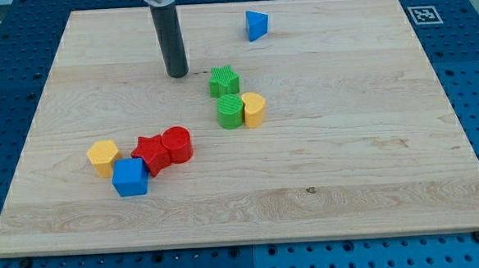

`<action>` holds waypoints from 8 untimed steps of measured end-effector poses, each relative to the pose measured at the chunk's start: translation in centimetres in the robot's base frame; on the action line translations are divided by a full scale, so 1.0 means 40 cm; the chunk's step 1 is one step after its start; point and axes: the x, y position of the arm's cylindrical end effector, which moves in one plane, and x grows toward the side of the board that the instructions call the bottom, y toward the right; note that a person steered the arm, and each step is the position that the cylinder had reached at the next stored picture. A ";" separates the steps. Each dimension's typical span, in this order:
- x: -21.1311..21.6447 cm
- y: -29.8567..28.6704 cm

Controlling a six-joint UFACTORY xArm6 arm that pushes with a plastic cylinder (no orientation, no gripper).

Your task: Move the green star above the green circle

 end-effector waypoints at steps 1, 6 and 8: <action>-0.034 0.015; -0.024 0.096; 0.009 0.124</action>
